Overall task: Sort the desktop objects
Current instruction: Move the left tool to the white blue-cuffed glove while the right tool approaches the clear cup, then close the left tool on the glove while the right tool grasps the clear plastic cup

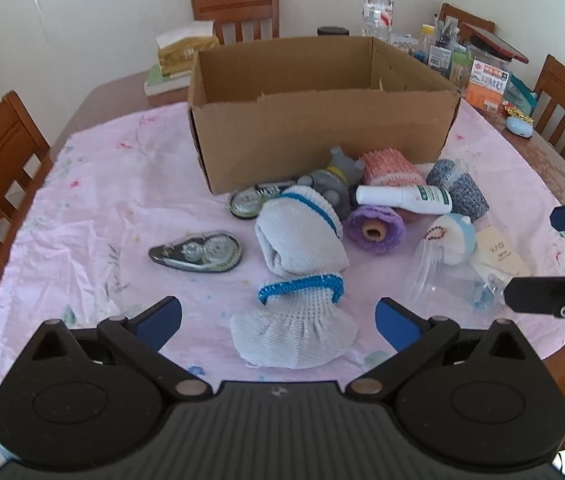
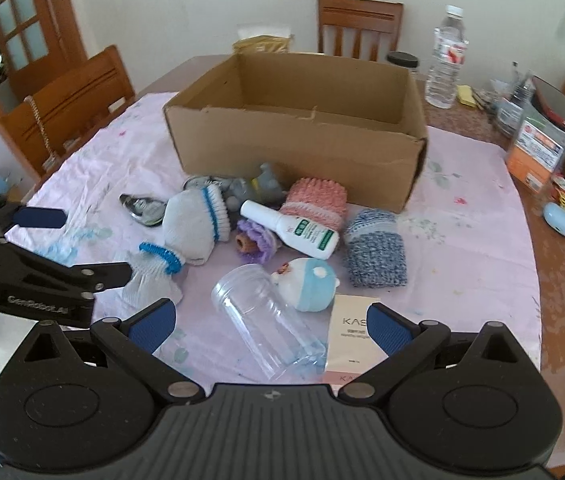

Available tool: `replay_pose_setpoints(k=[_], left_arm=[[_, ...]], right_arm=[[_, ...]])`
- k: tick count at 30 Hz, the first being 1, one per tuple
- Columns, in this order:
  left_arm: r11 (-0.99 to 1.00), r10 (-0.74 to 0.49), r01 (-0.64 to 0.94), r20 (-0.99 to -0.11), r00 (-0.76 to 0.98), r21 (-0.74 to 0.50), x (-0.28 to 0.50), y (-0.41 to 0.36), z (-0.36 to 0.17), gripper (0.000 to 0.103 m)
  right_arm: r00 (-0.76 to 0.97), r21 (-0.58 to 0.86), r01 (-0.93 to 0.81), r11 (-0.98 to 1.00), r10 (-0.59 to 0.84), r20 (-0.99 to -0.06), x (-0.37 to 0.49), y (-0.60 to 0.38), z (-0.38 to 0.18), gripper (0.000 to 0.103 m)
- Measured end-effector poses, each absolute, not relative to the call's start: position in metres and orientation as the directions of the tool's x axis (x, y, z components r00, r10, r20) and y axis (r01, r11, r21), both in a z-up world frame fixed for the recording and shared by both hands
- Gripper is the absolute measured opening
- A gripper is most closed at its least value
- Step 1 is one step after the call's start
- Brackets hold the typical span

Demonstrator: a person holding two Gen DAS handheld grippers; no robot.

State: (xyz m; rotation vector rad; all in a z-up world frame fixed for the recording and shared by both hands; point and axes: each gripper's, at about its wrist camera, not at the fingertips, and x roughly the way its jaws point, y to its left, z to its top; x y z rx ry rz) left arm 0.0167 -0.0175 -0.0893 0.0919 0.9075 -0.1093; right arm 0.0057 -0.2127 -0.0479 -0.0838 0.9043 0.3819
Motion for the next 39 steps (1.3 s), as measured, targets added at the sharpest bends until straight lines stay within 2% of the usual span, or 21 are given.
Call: replay_pose_setpoints(k=[8, 15, 19, 31, 36, 39], left_arm=[[0.993, -0.122, 0.071, -0.805, 0.581, -0.099, 0.022, -0.007, -0.110, 0.102], [0.996, -0.063, 0.089, -0.806, 0.588, -0.013, 0.027, -0.017, -0.122, 0.102], [0.994, -0.088, 0.106, -0.816, 0.571, -0.033, 0.032, -0.021, -0.129, 0.101], [0.996, -0.055, 0.084, -0.828, 0.559, -0.009, 0.035, -0.025, -0.144, 0.095], [0.997, -0.044, 0.081, -0.831, 0.555, 0.001, 0.038, -0.028, -0.147, 0.092], [0.997, -0.040, 0.072, -0.831, 0.555, 0.001, 0.039, -0.028, -0.148, 0.092]], right_arm=[[0.515, 0.082, -0.426, 0.901, 0.315, -0.797, 0.009, -0.203, -0.058, 0.103], [0.481, 0.095, -0.441, 0.892, 0.324, -0.814, 0.014, -0.200, -0.070, 0.103], [0.474, 0.094, -0.453, 0.886, 0.329, -0.817, 0.015, -0.200, -0.074, 0.103], [0.449, 0.080, -0.502, 0.861, 0.339, -0.826, 0.023, -0.203, -0.083, 0.103], [0.435, 0.079, -0.534, 0.842, 0.354, -0.828, 0.028, -0.203, -0.088, 0.098], [0.419, 0.071, -0.560, 0.826, 0.355, -0.836, 0.032, -0.201, -0.092, 0.091]])
